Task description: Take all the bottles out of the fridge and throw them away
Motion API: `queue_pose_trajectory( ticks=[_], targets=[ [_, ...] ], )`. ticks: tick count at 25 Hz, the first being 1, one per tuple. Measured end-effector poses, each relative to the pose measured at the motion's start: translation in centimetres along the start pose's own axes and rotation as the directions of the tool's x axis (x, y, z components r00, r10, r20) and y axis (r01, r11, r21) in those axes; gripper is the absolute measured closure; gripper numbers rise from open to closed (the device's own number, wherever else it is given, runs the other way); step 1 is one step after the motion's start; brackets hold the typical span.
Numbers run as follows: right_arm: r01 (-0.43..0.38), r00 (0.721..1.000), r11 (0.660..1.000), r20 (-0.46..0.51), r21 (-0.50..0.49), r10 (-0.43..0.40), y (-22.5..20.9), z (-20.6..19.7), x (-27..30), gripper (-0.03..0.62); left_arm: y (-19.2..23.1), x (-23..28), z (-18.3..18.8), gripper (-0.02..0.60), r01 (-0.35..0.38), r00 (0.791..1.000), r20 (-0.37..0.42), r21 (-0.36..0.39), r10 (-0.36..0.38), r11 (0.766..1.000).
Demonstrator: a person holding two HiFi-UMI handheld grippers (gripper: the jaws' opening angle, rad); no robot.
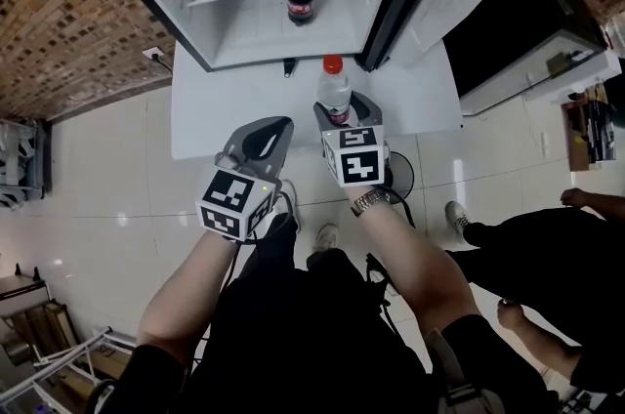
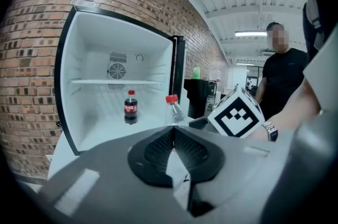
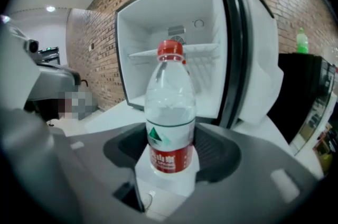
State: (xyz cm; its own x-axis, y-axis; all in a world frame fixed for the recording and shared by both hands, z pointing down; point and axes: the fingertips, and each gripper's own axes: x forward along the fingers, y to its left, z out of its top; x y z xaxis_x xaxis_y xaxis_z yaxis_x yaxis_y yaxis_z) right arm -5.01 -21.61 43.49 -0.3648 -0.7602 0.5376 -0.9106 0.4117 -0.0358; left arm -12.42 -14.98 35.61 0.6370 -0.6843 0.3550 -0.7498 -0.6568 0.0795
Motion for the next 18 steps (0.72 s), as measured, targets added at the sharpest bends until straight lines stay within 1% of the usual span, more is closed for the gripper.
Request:
queue_pose_trajectory(
  ticks=[6,11,15,18],
  targets=[
    [0.034,0.999,0.999,-0.009,0.033,-0.033,-3.1,-4.8,-6.5,0.319,-7.2,1.7,-2.4,0.578,0.074,0.996,-0.048,0.012,-0.074,0.997],
    [0.078,0.996,0.993,-0.050,0.086,-0.074,-6.3,-9.7,-10.6,0.319,-12.5,3.9,-4.2,0.578,0.149,0.985,-0.094,0.017,-0.147,0.989],
    [0.122,0.988,0.982,-0.111,0.144,-0.106,-8.7,-15.0,-13.0,0.321,-16.5,5.7,-6.0,0.578,0.220,0.967,-0.138,0.021,-0.215,0.975],
    [0.158,0.978,0.967,-0.167,0.199,-0.125,-10.1,-19.3,-14.1,0.320,-19.1,7.1,-7.9,0.578,0.278,0.945,-0.184,0.023,-0.269,0.960]
  ],
)
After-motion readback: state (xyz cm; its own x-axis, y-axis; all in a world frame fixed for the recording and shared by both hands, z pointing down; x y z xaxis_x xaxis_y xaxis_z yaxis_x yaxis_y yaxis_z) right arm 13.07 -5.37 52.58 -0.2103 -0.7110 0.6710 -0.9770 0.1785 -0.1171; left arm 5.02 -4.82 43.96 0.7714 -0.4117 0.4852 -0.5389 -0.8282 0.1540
